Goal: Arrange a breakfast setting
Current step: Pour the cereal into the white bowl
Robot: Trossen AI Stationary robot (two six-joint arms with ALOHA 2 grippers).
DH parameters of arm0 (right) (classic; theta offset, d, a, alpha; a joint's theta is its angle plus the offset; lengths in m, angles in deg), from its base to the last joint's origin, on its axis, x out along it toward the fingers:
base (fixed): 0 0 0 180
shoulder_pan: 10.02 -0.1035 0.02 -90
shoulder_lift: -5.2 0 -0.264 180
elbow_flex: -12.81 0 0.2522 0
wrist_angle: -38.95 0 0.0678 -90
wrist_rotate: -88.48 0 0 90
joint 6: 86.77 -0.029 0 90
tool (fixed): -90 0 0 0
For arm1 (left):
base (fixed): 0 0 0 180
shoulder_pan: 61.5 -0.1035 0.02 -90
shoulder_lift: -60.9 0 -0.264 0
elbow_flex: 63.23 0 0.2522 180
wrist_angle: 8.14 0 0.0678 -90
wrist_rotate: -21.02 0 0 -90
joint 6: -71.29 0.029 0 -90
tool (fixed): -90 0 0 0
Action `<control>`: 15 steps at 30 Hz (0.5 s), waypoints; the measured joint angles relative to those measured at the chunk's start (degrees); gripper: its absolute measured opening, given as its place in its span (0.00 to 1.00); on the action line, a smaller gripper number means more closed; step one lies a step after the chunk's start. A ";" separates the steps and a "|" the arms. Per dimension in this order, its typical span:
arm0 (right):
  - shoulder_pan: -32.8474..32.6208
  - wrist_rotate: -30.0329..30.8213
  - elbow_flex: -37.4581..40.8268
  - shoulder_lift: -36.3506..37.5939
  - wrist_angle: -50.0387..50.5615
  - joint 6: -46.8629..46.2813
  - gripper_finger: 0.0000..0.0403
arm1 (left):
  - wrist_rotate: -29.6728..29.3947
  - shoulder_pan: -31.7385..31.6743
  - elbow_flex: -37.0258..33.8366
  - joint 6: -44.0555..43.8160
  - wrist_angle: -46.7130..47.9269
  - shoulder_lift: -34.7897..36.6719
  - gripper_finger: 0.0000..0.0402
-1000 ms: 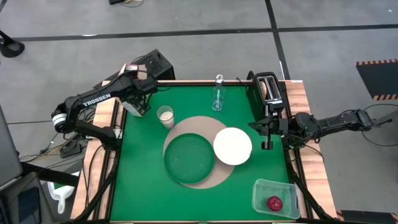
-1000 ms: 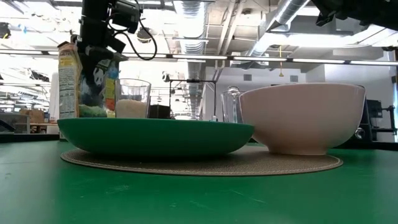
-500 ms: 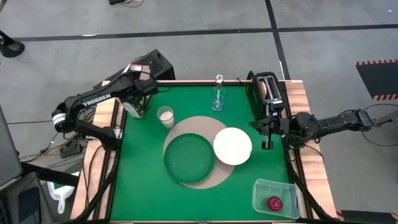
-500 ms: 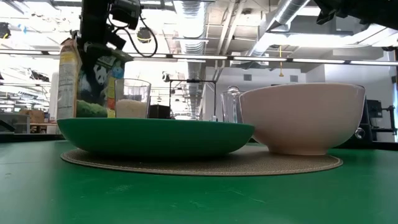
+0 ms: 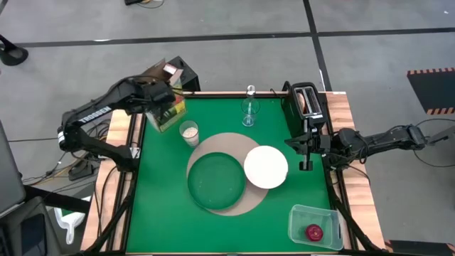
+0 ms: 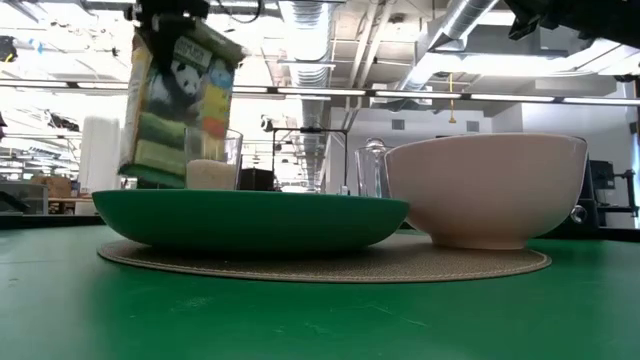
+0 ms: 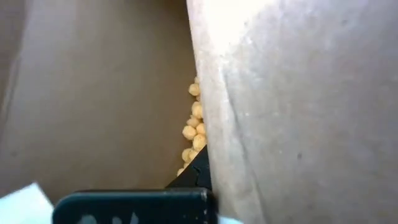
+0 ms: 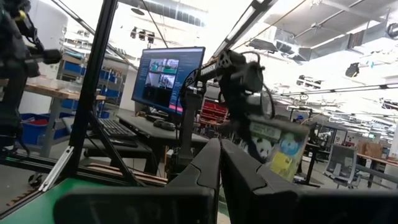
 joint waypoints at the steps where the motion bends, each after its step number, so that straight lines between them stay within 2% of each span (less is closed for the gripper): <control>1: 0.00 0.00 0.00 -0.04 -0.01 0.01 0.10 | -0.13 0.47 1.28 0.00 -0.06 -0.03 0.00; 10: 0.00 0.00 0.00 -0.04 0.14 -0.11 0.10 | -2.12 4.61 10.32 0.17 -0.09 0.01 0.00; 15: 0.00 0.00 0.00 -0.04 0.24 -0.11 0.10 | -2.20 5.99 11.86 -0.04 -0.03 0.01 0.00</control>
